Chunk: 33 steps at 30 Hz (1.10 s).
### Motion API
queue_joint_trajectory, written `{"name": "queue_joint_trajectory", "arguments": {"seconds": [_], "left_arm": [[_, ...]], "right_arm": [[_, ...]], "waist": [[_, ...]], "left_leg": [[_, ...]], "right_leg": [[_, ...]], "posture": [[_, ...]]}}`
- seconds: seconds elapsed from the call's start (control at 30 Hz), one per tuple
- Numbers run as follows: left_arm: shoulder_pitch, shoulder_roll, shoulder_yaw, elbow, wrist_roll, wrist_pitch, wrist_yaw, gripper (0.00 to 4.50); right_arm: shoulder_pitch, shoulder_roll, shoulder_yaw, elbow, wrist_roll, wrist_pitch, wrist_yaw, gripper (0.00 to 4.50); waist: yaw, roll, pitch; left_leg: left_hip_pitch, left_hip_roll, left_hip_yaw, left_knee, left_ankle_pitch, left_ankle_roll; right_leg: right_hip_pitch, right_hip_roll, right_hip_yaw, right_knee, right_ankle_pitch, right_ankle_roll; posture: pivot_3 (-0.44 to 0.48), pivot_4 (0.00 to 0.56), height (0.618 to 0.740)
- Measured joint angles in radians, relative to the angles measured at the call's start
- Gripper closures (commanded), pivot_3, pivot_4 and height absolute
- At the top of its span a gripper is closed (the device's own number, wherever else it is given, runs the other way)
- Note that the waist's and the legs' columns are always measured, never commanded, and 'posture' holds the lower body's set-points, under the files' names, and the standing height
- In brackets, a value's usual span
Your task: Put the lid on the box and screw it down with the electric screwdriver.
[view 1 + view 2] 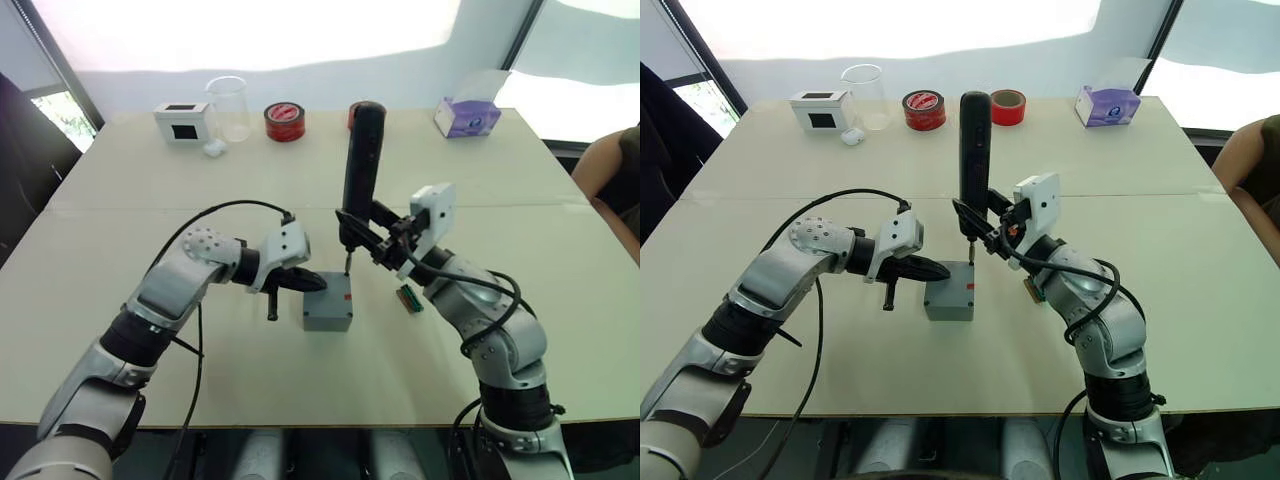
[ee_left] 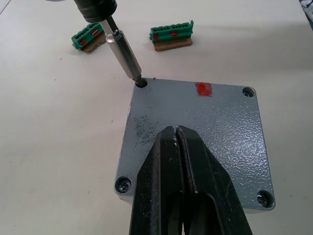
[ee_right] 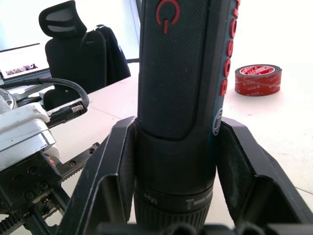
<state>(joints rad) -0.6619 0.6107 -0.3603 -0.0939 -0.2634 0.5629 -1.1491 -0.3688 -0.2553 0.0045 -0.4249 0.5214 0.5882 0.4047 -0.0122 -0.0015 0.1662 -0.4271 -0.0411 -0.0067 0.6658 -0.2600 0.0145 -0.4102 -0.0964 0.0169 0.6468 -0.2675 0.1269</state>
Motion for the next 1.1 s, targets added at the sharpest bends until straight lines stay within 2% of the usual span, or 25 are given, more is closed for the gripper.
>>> {"name": "queue_joint_trajectory", "arguments": {"seconds": [0.27,0.7,0.9,1.1], "left_arm": [[0.0,0.0,0.0,-0.001,0.0,0.008,0.003,4.5],[0.004,0.0,-0.001,-0.006,0.015,0.013,0.0,4.5],[0.024,0.002,-0.001,-0.009,0.023,0.01,0.0,4.5],[0.03,0.014,-0.003,-0.028,0.034,0.011,-0.004,4.5]], "right_arm": [[0.023,-0.026,0.028,0.003,-0.036,-0.059,0.027,2.72],[0.055,-0.076,0.079,-0.041,-0.072,-0.048,0.026,2.72],[0.094,-0.067,0.083,-0.067,-0.075,-0.056,0.023,2.72],[0.118,-0.048,0.062,-0.073,-0.062,-0.057,0.021,2.72]], "waist": [[0.001,0.0,0.0],[0.002,-0.004,-0.004],[0.002,-0.008,-0.006],[0.0,-0.009,-0.008]], "left_leg": [[0.001,0.0,0.0,0.0,0.0,0.0],[0.009,0.0,0.0,0.0,0.0,0.0],[0.019,0.0,0.0,-0.002,-0.002,0.002],[0.02,0.001,-0.001,-0.003,-0.002,0.002]], "right_leg": [[0.001,0.0,0.0,0.0,0.0,0.0],[0.008,0.0,0.0,-0.001,-0.002,-0.002],[0.019,-0.001,0.0,-0.003,-0.004,-0.002],[0.018,-0.001,0.0,-0.003,-0.005,-0.003]], "posture": [[0.0,0.15,0.74],[0.0,0.15,0.74],[0.0,0.15,0.74],[0.0,0.15,0.74]]}}
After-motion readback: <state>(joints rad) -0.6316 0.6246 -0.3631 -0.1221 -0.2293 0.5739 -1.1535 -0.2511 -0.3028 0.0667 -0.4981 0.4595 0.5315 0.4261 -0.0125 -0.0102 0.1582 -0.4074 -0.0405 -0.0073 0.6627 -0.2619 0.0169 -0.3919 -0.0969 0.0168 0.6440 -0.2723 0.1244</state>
